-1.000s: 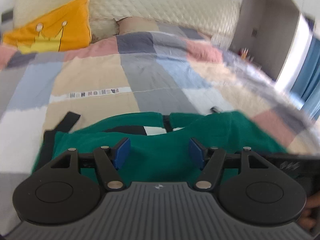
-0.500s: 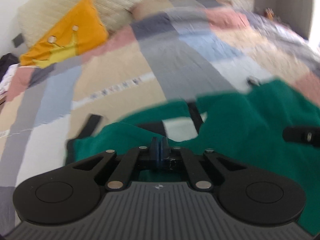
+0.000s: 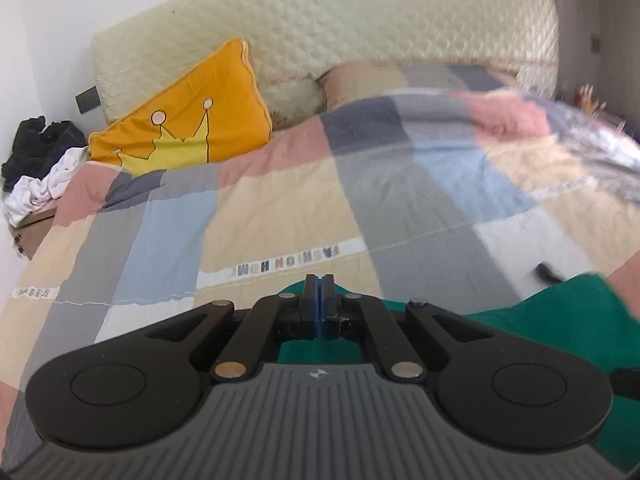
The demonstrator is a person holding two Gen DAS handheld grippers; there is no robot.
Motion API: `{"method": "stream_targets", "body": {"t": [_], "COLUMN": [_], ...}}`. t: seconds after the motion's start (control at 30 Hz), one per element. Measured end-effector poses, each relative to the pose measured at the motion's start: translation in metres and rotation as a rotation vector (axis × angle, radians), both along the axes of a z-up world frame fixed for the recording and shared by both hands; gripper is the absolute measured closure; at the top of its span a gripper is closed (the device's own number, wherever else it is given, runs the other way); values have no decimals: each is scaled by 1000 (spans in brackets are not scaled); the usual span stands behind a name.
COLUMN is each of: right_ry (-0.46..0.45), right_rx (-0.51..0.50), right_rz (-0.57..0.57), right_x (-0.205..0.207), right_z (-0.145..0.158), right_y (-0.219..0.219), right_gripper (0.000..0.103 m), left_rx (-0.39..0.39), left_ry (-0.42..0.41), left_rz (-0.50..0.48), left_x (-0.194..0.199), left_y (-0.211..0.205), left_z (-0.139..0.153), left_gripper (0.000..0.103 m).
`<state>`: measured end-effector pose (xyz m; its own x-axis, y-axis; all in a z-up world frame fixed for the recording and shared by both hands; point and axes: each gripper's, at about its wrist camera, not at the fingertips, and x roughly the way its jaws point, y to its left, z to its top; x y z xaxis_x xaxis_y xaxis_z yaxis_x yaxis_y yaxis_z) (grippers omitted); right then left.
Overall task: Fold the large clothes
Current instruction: 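Press and smooth the folded hoodie with both open grippers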
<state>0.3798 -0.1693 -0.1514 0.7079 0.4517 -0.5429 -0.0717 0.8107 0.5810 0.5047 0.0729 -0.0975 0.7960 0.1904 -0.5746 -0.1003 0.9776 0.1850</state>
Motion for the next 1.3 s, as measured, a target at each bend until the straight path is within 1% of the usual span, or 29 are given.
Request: {"method": "stream_targets", "body": {"t": [0.13, 0.2, 0.23, 0.27, 0.33, 0.4, 0.5, 0.53, 0.6, 0.63, 0.67, 0.7, 0.73, 0.83, 0.93, 1.0, 1.1, 1.23, 1.3], "right_ry": [1, -10, -13, -20, -36, -44, -53, -57, -68, -75, -88, -99, -111, -149, -191, -213, -219, -232, -235], "right_rx": [-24, -54, -81, -114, -154, -180, -191, -192, -187, -185, -188, -204, -226, -266, -276, -274, -252, -289, -301], "right_rz": [18, 33, 39, 45, 55, 62, 66, 65, 59, 58, 59, 54, 50, 63, 66, 58, 53, 98, 120], "right_x": [2, 4, 6, 7, 7, 7, 6, 5, 1, -2, -5, -8, -11, -23, -35, -42, -51, -77, -92], "right_z": [-9, -15, -17, -18, -18, -17, -17, -16, -13, -12, -9, -6, -4, 2, 10, 17, 26, 36, 42], "right_y": [5, 10, 14, 19, 24, 27, 27, 27, 26, 26, 26, 27, 29, 33, 33, 32, 31, 38, 42], "right_gripper": [34, 34, 35, 35, 34, 34, 34, 34, 34, 34, 35, 35, 35, 35, 35, 35, 35, 35, 35], "left_rx": [26, 59, 40, -1, -56, -78, -82, -95, -125, -139, -153, -162, -170, -178, -155, -175, -176, -141, -161], "left_ry": [83, 124, 148, 166, 164, 166, 158, 153, 148, 147, 138, 122, 104, 75, 45, 29, 9, -38, -54], "left_rz": [22, 34, 44, 51, 53, 45, 11, -2, -17, -22, -29, -31, -35, -59, -53, -68, -74, -82, -97], "left_x": [22, 30, 34, 36, 36, 33, 25, 20, 11, 6, -1, -10, -18, -47, -80, -102, -134, -178, -202], "left_y": [1, 4, 10, 18, 31, 35, 32, 32, 30, 29, 29, 28, 27, 22, 13, 9, 1, -8, -10], "left_z": [-44, -66, -73, -78, -80, -80, -72, -67, -57, -51, -44, -36, -30, -13, 2, 10, 19, 28, 33], "left_gripper": [103, 103, 103, 103, 103, 103, 102, 101, 95, 87, 76, 71, 69, 69, 69, 69, 69, 69, 69]}}
